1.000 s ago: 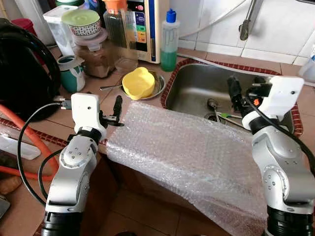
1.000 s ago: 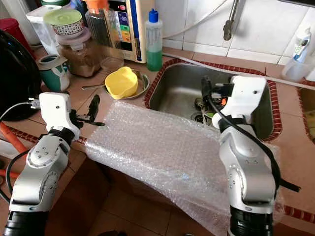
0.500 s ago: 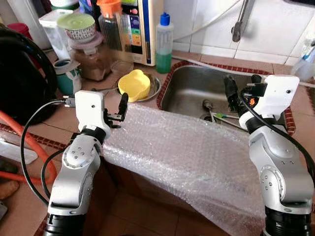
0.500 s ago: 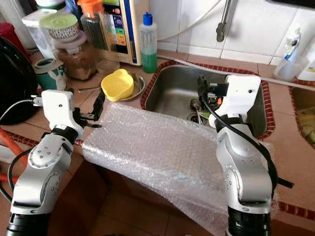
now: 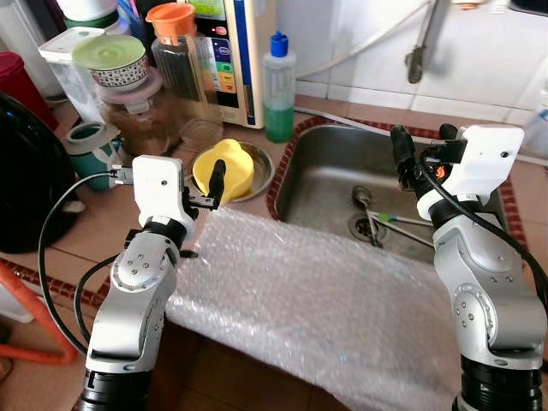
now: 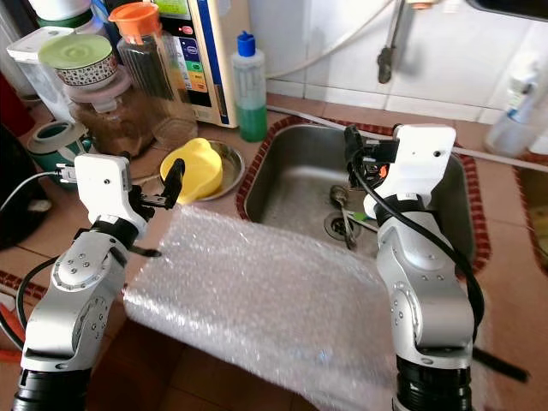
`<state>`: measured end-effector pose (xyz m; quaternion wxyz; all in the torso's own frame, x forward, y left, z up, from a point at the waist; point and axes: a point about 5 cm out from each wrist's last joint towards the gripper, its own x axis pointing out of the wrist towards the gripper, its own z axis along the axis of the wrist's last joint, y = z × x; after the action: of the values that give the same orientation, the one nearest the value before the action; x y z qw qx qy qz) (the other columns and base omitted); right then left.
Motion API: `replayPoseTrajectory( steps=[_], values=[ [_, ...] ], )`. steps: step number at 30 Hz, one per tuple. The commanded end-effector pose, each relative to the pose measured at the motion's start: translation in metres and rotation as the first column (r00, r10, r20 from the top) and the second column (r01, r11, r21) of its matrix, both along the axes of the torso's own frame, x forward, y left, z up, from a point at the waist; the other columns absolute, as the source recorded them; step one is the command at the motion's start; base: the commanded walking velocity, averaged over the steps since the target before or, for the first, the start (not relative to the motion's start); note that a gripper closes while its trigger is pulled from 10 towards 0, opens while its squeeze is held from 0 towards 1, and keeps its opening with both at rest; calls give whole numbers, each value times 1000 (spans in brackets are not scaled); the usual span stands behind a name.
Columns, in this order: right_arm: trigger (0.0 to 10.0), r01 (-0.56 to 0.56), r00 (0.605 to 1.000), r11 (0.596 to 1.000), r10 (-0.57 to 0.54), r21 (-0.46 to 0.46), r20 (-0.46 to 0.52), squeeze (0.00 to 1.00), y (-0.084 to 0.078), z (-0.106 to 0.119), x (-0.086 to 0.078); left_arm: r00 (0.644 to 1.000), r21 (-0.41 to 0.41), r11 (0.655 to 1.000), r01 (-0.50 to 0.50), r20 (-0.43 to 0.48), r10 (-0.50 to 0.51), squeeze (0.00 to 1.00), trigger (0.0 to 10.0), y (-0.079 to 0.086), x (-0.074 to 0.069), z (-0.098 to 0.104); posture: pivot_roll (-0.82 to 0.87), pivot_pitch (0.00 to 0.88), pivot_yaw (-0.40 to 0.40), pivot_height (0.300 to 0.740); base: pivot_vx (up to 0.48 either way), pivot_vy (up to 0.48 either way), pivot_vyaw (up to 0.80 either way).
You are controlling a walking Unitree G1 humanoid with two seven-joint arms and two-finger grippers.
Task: Kitchen organization
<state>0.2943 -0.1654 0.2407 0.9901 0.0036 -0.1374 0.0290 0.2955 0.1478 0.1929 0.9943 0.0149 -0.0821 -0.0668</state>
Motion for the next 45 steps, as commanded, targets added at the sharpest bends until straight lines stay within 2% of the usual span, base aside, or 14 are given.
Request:
replayPoseTrajectory(
  steps=[1,5,8,18,24,38,45],
  values=[
    [10000,13,1000,1000,-13,-4,14,0,-4,3,-2,1000,-2,1000,2,7,-2,0,10000,-1,0,3,-39,92,63,740,356,0,0],
    [10000,14,1000,1000,-14,-2,12,0,-4,3,-2,1000,4,1000,-1,7,1,0,10000,-1,0,4,-38,92,63,740,345,0,0],
    [10000,15,1000,1000,-15,-3,12,0,-4,3,-2,999,-27,999,-28,20,28,0,10000,1,-1,4,-37,93,63,740,0,0,0],
    [10000,19,1000,1000,-19,-2,8,0,-7,2,-1,1000,-43,999,-17,-3,17,0,10000,-1,-3,2,-32,93,63,740,0,0,0],
    [10000,24,1000,1000,-24,-4,7,0,-9,2,1,993,-20,993,-119,-6,119,0,10000,8,-2,1,-29,94,62,740,0,0,0],
    [10000,16,1000,1000,-16,-2,12,0,-8,4,3,994,-40,993,-109,-25,108,0,10000,3,-2,0,-28,93,61,740,0,0,0],
    [10000,16,1000,1000,-16,1,12,0,-7,4,4,994,-22,994,-108,-21,107,0,10000,3,0,1,-28,92,62,740,0,0,0]
  ],
)
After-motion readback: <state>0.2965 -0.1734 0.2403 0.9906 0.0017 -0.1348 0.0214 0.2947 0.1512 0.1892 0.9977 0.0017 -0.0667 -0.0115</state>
